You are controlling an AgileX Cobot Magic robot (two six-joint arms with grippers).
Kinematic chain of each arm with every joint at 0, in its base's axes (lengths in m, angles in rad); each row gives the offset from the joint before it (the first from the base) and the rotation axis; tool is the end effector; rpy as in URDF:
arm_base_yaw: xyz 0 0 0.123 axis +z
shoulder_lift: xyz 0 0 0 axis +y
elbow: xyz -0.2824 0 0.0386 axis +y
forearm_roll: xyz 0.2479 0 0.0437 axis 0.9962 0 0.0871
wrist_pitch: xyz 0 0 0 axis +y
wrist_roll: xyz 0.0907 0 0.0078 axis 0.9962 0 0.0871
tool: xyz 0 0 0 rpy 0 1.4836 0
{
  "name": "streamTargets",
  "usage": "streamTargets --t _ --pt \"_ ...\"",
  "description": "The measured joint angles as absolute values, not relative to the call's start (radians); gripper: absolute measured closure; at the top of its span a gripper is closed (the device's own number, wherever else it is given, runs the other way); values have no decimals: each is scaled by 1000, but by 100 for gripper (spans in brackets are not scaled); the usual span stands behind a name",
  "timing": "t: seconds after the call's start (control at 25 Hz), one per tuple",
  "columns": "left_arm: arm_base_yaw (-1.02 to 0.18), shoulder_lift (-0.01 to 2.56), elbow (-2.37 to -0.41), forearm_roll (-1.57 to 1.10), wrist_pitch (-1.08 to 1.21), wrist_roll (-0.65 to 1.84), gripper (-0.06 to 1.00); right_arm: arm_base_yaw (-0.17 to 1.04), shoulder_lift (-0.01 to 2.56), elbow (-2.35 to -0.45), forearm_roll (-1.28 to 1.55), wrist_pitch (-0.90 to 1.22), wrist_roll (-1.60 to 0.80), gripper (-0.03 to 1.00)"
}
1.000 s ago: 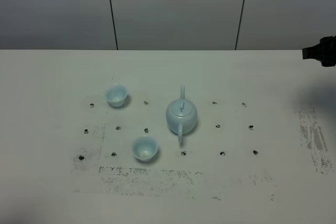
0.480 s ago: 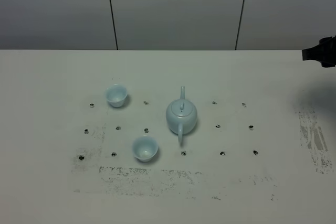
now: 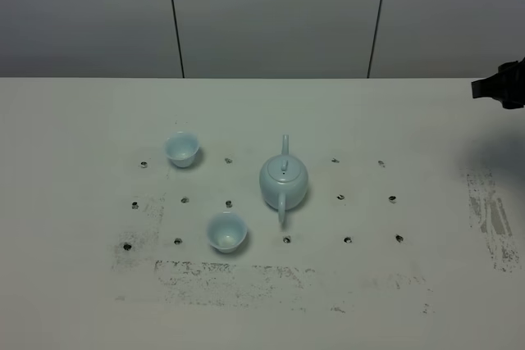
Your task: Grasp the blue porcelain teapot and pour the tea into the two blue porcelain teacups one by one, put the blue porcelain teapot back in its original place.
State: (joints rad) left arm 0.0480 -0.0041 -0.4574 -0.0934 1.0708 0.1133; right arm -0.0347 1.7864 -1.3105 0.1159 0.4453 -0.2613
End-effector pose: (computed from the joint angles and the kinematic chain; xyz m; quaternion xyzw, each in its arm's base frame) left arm -0.0010 -0.0075 0.2647 0.0294 0.8642 -0.0062 0.5022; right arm 0.3996 -0.0093 0.2486 -0.0658 0.9299 -0.0114 0.3618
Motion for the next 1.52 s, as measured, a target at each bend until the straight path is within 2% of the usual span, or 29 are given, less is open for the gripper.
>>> streamTargets --t 1.2,1.52 --pt "48 -4 -457 -95 1071 113 60 -35 1784 -1311 134 440 -278 54" --pt "48 -4 -457 -95 1071 113 60 1 1747 -1311 134 486 -204 54"
